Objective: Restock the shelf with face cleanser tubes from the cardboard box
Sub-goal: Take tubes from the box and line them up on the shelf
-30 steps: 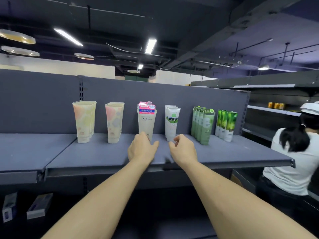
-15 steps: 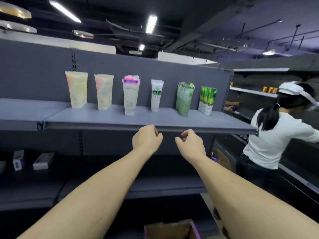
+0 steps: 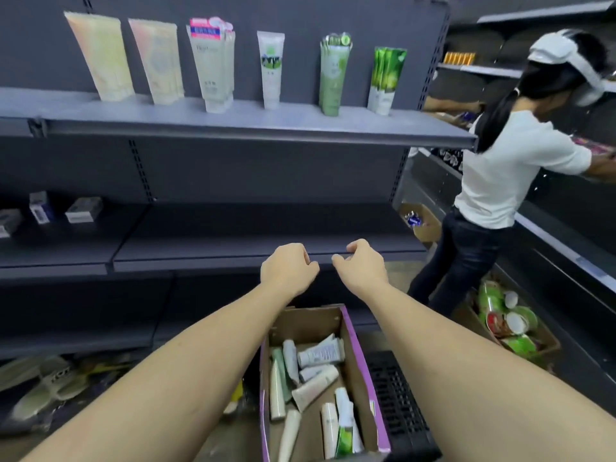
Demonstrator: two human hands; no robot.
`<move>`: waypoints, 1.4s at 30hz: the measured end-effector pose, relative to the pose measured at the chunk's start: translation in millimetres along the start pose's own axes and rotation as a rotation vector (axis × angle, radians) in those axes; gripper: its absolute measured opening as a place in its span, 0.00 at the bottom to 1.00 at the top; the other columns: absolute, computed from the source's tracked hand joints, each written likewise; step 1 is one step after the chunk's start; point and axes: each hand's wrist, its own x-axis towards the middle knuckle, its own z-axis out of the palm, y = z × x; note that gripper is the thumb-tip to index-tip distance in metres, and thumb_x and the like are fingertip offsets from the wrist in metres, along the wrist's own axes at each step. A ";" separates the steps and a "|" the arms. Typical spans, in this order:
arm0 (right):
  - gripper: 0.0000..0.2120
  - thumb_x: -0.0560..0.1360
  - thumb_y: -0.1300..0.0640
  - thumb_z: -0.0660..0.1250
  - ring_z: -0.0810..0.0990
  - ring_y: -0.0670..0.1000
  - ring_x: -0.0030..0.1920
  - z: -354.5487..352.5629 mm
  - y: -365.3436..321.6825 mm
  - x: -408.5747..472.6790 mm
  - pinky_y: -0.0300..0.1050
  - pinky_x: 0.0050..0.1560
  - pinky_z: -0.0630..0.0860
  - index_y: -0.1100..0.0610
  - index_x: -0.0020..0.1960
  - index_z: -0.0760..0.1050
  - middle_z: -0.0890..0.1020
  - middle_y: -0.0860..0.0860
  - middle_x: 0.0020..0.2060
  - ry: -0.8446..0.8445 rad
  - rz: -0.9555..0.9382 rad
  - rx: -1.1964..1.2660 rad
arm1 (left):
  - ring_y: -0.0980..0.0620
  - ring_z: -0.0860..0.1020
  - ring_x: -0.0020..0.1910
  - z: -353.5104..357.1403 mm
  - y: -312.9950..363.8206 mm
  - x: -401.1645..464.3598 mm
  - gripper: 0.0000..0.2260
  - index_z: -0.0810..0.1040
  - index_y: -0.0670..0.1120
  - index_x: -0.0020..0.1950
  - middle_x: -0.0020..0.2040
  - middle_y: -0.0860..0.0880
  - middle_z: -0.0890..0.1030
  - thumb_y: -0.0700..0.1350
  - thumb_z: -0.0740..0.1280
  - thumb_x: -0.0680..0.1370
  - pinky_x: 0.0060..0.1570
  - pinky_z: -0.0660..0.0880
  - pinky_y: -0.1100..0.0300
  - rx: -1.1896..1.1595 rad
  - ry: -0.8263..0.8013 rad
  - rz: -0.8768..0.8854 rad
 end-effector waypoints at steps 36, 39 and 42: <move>0.21 0.76 0.56 0.64 0.75 0.59 0.63 261.9 287.4 31.3 0.51 0.62 0.74 0.57 0.69 0.68 0.75 0.57 0.64 -0.668 0.652 -0.217 | 0.44 0.77 0.60 353.9 -158.6 47.5 0.13 0.78 0.46 0.62 0.60 0.45 0.79 0.45 0.63 0.79 0.57 0.74 0.57 0.077 -0.711 -0.358; 0.25 0.77 0.57 0.64 0.71 0.59 0.68 276.5 307.5 29.9 0.50 0.66 0.70 0.59 0.72 0.65 0.71 0.58 0.68 -0.669 0.634 -0.226 | 0.44 0.77 0.61 381.4 -161.3 52.3 0.16 0.77 0.46 0.65 0.61 0.43 0.79 0.43 0.63 0.78 0.59 0.73 0.58 0.042 -0.697 -0.347; 0.27 0.78 0.55 0.63 0.69 0.59 0.71 291.7 323.8 30.5 0.48 0.67 0.66 0.58 0.75 0.61 0.69 0.58 0.70 -0.675 0.615 -0.213 | 0.45 0.77 0.61 410.1 -163.2 53.5 0.16 0.77 0.47 0.65 0.61 0.45 0.80 0.44 0.64 0.77 0.60 0.73 0.57 0.048 -0.719 -0.307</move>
